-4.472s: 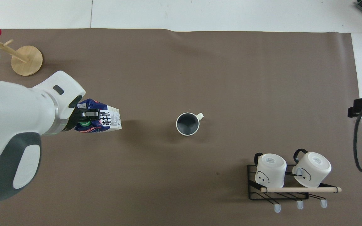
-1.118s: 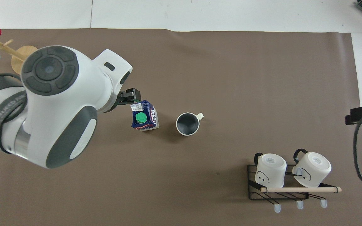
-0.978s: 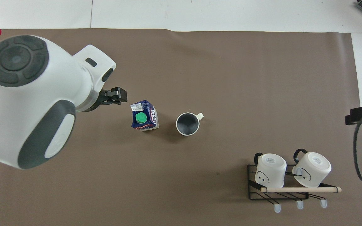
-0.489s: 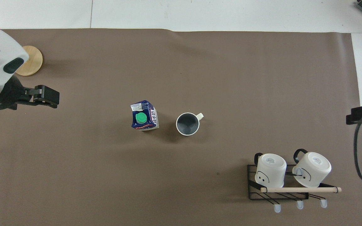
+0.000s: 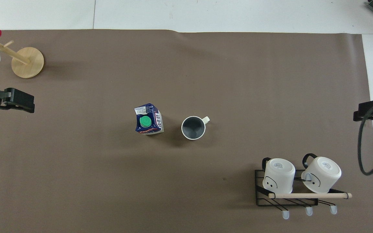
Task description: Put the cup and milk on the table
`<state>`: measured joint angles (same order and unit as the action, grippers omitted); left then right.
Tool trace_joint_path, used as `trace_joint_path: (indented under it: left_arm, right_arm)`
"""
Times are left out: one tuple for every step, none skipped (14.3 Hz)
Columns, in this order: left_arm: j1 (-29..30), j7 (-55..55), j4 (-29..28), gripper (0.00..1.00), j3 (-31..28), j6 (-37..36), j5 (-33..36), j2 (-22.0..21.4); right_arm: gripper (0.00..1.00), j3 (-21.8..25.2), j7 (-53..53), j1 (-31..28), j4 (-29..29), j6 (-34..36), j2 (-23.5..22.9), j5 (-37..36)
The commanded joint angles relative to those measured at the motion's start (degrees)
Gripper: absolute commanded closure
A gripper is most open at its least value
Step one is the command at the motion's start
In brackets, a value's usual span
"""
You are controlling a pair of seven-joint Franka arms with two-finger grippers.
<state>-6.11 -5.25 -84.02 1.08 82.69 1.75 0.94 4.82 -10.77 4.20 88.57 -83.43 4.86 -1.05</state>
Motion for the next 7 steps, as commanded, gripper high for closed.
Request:
trace_joint_path:
  left_arm:
    - [1.1,0.77,0.52,0.0,0.51,-1.31,-3.75,-0.59]
    - [1.28,0.68,0.43,0.0,0.5,-1.31,-4.82,-0.59]
    - [1.28,0.68,0.43,0.0,0.5,-1.22,-4.91,-0.68]
    - [1.28,0.77,0.43,0.0,0.5,-1.31,-4.91,-0.68]
    - [1.28,0.77,0.43,0.0,0.5,-1.31,-4.91,-1.02]
    - [1.28,0.86,0.26,0.0,0.59,-1.31,-5.0,-1.46]
    - [1.28,0.77,0.17,0.0,0.68,-1.31,-4.92,-1.55]
  right_arm:
    - [0.0,-0.25,-0.22,-0.15,0.03,-0.59,-0.02,0.35]
    - [0.0,-0.25,0.66,-0.16,-0.32,-0.25,-0.2,0.17]
    - [0.0,-0.07,2.06,-0.16,-0.41,0.02,-0.2,0.0]
    - [0.0,0.19,3.29,-0.24,-0.41,0.46,-0.02,0.34]
    - [0.0,0.19,3.39,-0.24,-0.5,0.46,-0.02,0.43]
    - [0.0,0.19,3.22,-0.24,-0.5,0.2,-0.02,0.43]
    - [0.0,0.28,3.04,-0.24,-0.24,-0.06,0.06,0.0]
